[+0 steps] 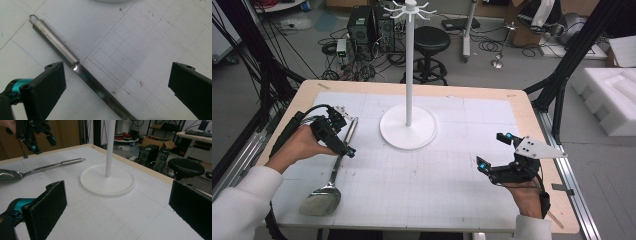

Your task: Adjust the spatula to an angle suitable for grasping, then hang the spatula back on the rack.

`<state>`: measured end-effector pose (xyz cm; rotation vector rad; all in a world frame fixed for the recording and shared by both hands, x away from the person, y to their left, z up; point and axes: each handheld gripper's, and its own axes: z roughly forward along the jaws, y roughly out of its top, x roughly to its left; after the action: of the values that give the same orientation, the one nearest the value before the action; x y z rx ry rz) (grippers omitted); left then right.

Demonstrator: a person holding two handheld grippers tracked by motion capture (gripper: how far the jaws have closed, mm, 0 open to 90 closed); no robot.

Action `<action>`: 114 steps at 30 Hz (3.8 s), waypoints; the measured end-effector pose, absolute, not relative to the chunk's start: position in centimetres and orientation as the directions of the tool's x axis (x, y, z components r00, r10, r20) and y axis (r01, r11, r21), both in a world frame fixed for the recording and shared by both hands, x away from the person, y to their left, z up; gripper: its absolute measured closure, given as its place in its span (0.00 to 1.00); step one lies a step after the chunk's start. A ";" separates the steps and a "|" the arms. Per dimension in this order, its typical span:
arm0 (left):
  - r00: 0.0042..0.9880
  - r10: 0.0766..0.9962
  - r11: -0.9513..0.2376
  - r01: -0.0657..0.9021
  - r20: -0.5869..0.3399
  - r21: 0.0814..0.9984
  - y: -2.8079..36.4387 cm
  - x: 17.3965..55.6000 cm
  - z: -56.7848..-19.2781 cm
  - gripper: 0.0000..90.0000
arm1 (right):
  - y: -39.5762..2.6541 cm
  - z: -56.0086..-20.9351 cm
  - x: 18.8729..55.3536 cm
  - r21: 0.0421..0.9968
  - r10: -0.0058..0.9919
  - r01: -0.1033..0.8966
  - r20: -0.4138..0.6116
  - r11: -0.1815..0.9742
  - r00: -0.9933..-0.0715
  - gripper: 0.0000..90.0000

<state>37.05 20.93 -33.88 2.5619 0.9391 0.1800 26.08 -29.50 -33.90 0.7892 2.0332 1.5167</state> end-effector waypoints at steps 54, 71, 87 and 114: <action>0.507 0.855 -0.463 0.839 -0.105 0.287 22.9 43.9 -38.3 0.10 | -29.8 -33.5 26.2 0.966 0.700 0.147 -0.047 0.214 -0.713 0.01; 0.481 0.869 -0.434 0.853 -0.116 0.289 23.4 44.4 -38.5 0.11 | -28.7 -33.7 26.6 0.957 0.682 0.153 -0.060 0.247 -0.728 0.01; 0.419 0.900 -0.382 0.892 -0.122 0.243 22.7 45.3 -39.5 0.28 | -28.9 -33.7 26.5 0.959 0.685 0.154 -0.054 0.239 -0.726 0.01; 0.388 0.917 -0.369 0.913 -0.095 0.171 21.9 45.9 -40.6 0.64 | -29.0 -33.8 26.7 0.960 0.681 0.153 -0.050 0.235 -0.730 0.01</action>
<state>45.94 21.89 -40.59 2.4486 1.6362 0.0244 26.74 -28.97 -33.80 0.7633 2.0496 1.5118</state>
